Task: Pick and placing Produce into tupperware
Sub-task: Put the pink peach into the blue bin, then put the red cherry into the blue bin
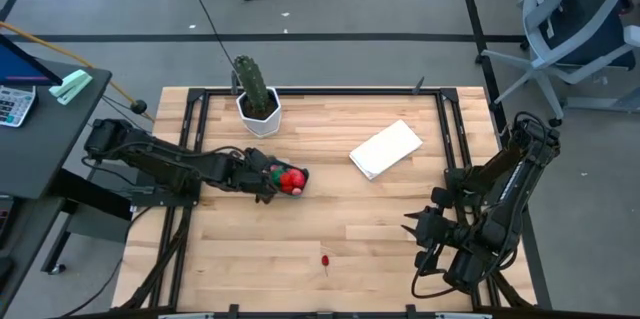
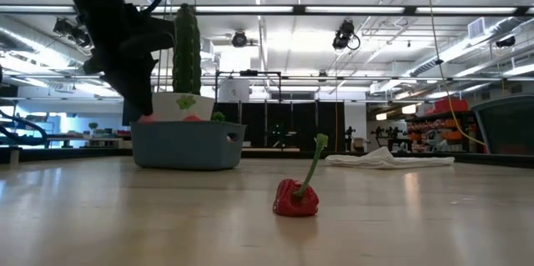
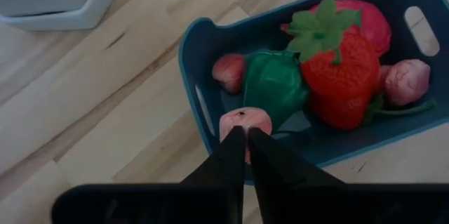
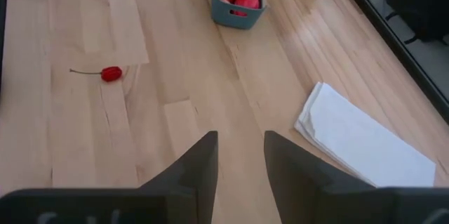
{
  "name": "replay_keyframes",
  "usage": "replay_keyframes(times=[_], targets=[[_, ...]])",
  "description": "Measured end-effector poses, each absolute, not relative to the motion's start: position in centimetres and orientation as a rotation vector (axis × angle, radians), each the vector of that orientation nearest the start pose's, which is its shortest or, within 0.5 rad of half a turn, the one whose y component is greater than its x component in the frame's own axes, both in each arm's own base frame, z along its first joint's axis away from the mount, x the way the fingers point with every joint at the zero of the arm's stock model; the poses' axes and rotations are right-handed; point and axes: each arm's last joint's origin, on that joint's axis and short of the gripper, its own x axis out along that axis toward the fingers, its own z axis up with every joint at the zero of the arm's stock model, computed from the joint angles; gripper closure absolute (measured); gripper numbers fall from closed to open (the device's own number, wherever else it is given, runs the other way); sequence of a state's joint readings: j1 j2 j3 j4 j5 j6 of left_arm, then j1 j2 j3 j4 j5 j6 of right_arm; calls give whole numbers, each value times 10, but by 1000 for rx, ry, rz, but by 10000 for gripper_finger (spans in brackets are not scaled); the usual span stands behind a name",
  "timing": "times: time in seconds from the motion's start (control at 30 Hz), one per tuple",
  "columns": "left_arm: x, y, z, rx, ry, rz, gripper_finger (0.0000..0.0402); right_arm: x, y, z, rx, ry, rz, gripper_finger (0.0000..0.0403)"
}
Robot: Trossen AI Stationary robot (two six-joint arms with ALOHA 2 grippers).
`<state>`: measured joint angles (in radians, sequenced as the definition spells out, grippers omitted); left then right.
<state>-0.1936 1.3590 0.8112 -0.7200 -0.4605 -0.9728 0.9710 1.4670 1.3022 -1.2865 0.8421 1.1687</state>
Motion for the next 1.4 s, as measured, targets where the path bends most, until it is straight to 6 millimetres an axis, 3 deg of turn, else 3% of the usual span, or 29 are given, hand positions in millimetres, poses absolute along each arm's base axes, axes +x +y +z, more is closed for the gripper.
replay_keyframes(times=[0.27,0.43,0.63,0.77,0.9,1.23,1.33,1.4], targets=[[233,-33,196,-460,946,751,310,166,197,299,-28,765,-383,279],[240,-34,199,-509,876,726,281,187,200,296,35,792,-272,279],[250,-36,205,-533,782,660,271,225,209,257,95,716,67,279],[253,-38,206,-544,775,618,278,242,195,225,106,667,155,275],[253,-39,206,-561,792,592,286,252,174,210,142,672,144,257],[253,-39,206,-563,793,589,286,276,141,205,-17,649,71,214],[253,-39,206,-563,793,589,287,286,131,212,58,580,25,214],[253,-39,206,-562,794,589,289,291,130,212,109,577,111,216]])
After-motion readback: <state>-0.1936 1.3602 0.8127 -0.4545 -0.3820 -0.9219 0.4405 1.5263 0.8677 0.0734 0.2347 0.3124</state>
